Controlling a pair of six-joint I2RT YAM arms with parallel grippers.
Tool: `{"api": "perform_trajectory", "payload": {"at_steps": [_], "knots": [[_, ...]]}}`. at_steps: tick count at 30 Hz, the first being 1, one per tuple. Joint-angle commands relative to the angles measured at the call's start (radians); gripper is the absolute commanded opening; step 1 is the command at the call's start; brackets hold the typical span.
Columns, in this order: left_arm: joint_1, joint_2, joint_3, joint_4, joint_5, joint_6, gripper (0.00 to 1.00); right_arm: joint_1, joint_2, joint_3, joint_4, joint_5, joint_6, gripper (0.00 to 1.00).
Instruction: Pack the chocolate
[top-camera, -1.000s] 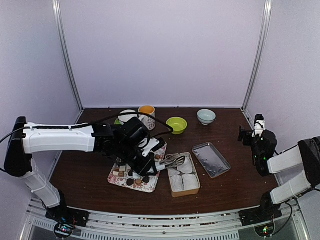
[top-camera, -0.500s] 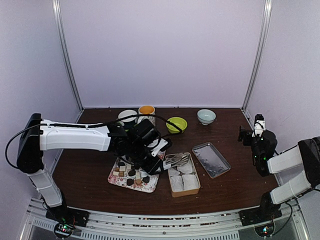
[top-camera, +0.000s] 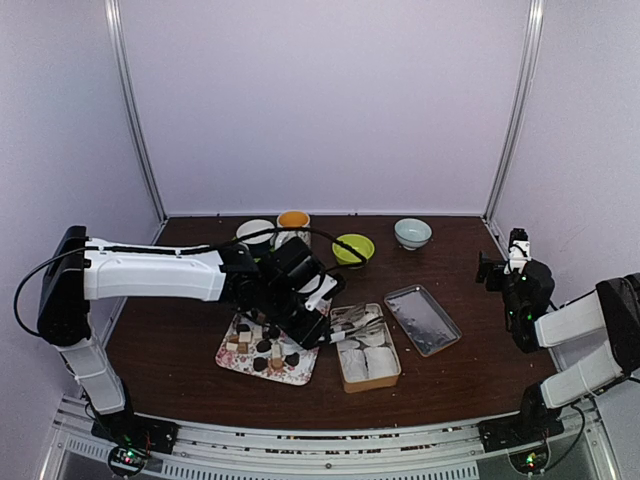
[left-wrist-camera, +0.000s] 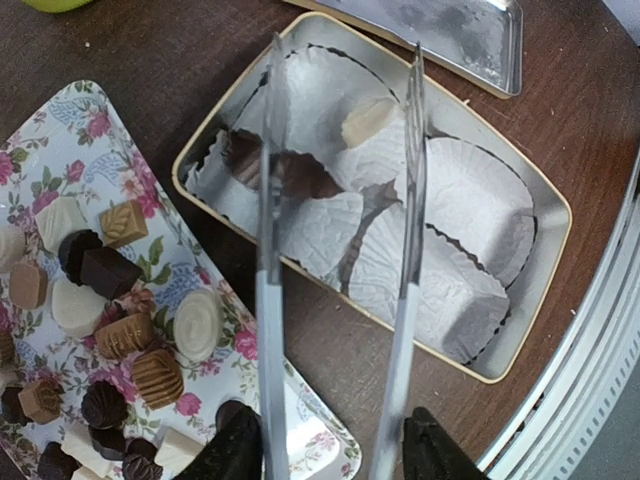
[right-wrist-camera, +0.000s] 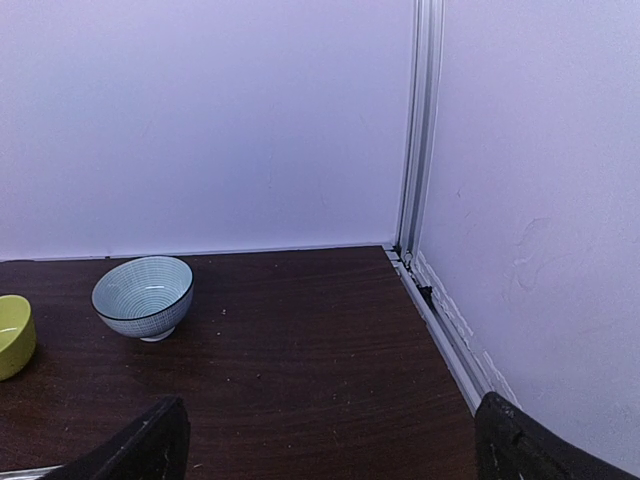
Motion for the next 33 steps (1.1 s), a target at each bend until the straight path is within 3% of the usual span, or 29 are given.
{"api": "perform_trajectory", "payload": {"at_steps": [1,8,12,18,20,21,30,33], "knots": [[0.004,-0.060,0.031,0.021,-0.040,0.019,0.51,-0.007,0.005,0.016,0.006,0.016,0.007,1.00],[0.011,-0.200,-0.018,-0.047,-0.095,-0.017,0.48,-0.007,0.004,0.017,0.006,0.016,0.007,1.00],[0.016,-0.259,-0.098,-0.046,-0.037,-0.043,0.57,-0.007,0.005,0.016,0.007,0.015,0.008,1.00],[-0.001,-0.356,-0.326,0.177,0.012,-0.057,0.69,-0.007,0.004,0.016,0.006,0.016,0.008,1.00],[-0.001,-0.388,-0.395,0.274,0.016,-0.027,0.95,-0.007,0.004,0.016,0.006,0.016,0.008,1.00],[-0.002,-0.392,-0.417,0.302,0.019,-0.003,0.97,-0.007,0.004,0.017,0.006,0.016,0.007,1.00],[-0.002,-0.343,-0.575,0.553,-0.097,0.108,0.98,-0.007,0.004,0.016,0.006,0.015,0.007,1.00],[-0.002,-0.311,-0.573,0.557,-0.117,0.124,0.97,-0.007,0.004,0.018,0.006,0.016,0.007,1.00]]}}
